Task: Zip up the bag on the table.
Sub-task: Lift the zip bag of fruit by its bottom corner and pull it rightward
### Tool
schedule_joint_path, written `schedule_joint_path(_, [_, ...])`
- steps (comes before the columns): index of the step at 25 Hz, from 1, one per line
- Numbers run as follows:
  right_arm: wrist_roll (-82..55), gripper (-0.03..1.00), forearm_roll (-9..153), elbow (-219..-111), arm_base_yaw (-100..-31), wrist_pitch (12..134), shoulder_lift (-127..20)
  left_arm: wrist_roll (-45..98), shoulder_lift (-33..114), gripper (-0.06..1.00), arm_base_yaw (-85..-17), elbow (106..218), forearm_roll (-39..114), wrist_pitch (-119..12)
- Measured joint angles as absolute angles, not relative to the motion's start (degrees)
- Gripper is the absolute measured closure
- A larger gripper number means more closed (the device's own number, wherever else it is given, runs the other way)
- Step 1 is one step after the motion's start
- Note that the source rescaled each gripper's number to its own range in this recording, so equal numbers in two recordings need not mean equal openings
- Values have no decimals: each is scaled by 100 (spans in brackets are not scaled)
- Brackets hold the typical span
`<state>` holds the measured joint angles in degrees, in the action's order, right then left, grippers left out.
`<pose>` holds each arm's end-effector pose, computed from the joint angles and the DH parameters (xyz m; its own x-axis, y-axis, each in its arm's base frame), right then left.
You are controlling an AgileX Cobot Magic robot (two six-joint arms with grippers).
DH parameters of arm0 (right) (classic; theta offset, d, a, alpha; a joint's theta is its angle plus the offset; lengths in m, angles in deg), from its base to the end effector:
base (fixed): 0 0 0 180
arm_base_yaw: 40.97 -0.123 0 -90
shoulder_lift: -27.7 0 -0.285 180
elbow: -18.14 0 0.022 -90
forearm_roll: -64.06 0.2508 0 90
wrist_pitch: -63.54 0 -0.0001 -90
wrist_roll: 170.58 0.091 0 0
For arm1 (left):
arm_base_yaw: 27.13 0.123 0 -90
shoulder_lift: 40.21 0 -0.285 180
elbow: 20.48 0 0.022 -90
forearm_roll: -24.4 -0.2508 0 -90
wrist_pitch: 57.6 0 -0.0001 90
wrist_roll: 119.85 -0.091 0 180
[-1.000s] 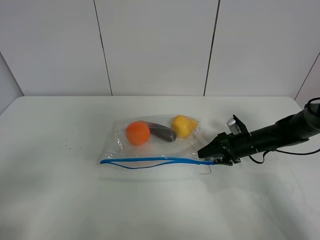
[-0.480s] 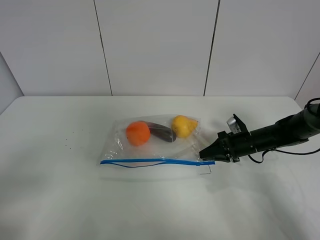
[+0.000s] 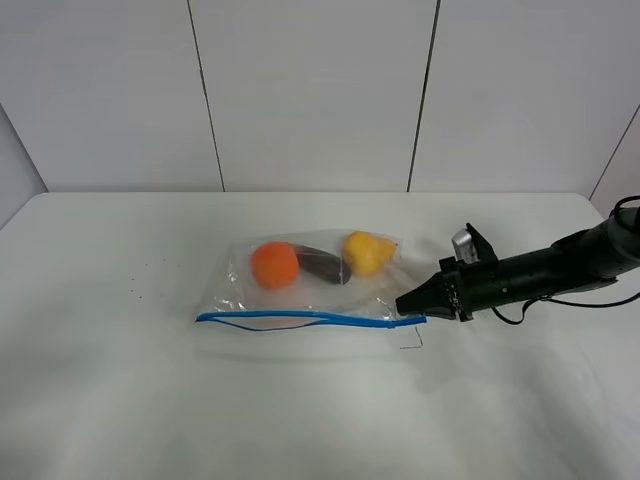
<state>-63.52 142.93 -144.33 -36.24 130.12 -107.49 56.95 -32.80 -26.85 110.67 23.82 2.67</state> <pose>0.3445 0.0537 0.0716 -0.9795 0.0107 -0.2010 -0.1753 0.4454 0.8780 -0.0049 0.0008 0.2766 -0.4466 0.0586 -0.8928 0.0144 0.9982 0.0583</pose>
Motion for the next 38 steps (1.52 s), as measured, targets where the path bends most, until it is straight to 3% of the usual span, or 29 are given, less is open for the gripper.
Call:
schedule_joint_path(13, [-4933, 97, 14840, -14433, -3624, 13242, -10644, 5695, -3280, -5, -2685, 11067, 2377, 273])
schedule_joint_path(30, [-4080, 97, 15049, -14423, -3637, 13232, -9674, 5695, -3280, -5, -2685, 11067, 2377, 273])
schedule_joint_path(38, [-4087, 97, 15337, -14423, -4144, 13222, -9671, 5695, -3280, -5, -2685, 11067, 2377, 273])
